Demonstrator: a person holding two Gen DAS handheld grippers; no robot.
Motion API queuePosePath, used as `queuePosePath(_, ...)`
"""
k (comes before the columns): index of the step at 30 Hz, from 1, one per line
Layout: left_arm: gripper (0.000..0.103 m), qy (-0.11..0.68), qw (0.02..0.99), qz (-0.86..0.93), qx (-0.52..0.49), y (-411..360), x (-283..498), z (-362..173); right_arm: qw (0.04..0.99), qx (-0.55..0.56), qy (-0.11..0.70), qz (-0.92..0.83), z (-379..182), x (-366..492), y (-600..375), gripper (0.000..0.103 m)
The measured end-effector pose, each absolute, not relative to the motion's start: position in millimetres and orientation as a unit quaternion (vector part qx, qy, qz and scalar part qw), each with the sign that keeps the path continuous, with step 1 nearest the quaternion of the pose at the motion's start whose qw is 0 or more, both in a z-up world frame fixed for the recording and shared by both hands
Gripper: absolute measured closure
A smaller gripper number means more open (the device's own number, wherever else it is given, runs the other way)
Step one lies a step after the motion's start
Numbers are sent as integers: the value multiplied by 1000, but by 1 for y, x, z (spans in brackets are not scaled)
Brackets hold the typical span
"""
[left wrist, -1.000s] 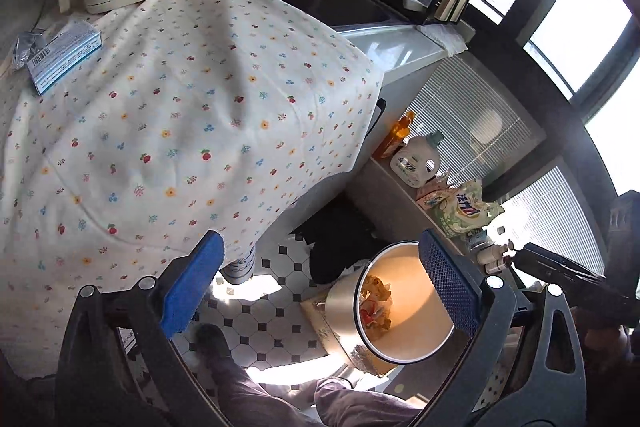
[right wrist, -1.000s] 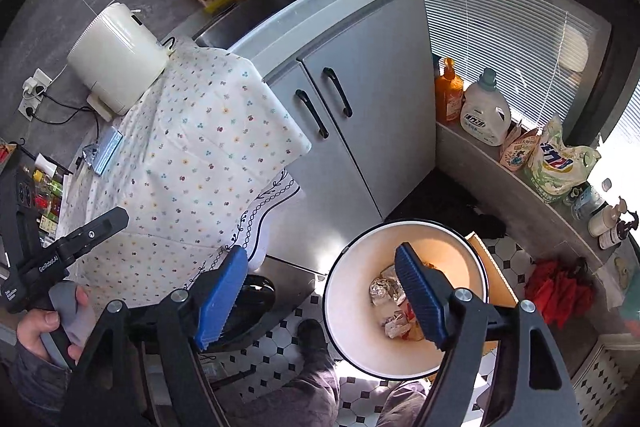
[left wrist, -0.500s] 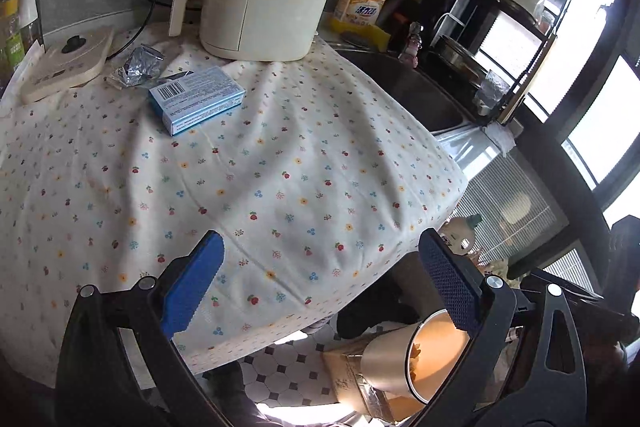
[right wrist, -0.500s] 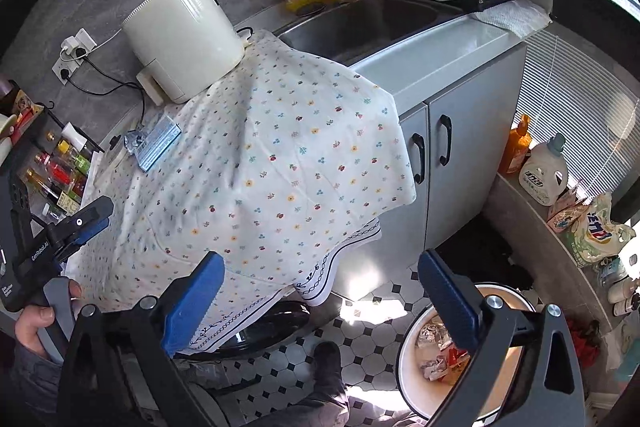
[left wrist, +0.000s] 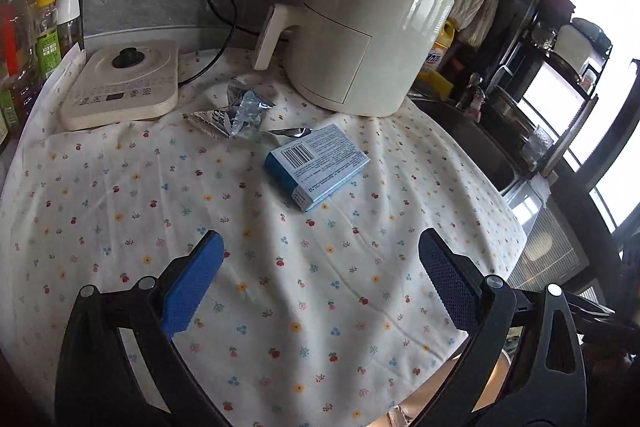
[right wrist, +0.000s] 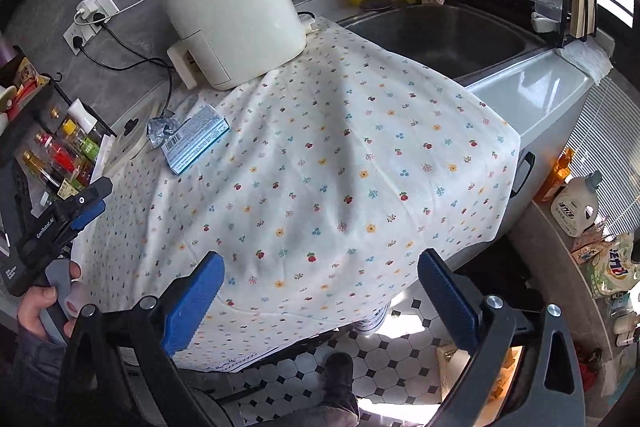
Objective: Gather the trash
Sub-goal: 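Bring both tools back over the counter toward the box and wrapper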
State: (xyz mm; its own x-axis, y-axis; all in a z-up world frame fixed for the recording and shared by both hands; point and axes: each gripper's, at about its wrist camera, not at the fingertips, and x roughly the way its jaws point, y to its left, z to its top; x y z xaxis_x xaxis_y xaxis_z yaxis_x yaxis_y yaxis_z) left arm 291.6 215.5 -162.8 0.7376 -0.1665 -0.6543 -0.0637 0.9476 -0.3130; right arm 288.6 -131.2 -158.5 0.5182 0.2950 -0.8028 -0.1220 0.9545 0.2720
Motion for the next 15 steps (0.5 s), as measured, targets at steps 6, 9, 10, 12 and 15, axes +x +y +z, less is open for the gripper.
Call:
queuePosePath(6, 6, 362, 922, -25, -134, 249, 325, -161, 870, 110, 468, 112, -162, 308, -96, 8)
queuePosePath(9, 6, 357, 925, -32, -123, 260, 341, -157, 871, 118, 467, 103, -164, 313, -82, 8)
queuePosePath(10, 7, 354, 927, -34, -121, 264, 346, -156, 871, 118, 467, 100, -164, 315, -78, 8)
queuePosePath(12, 11, 350, 929, -34, -118, 269, 356, -155, 871, 119, 468, 94, -166, 318, -74, 8)
queuePosePath(15, 18, 356, 925, -37, -126, 277, 374, -157, 871, 123, 470, 80, -168, 321, -74, 8)
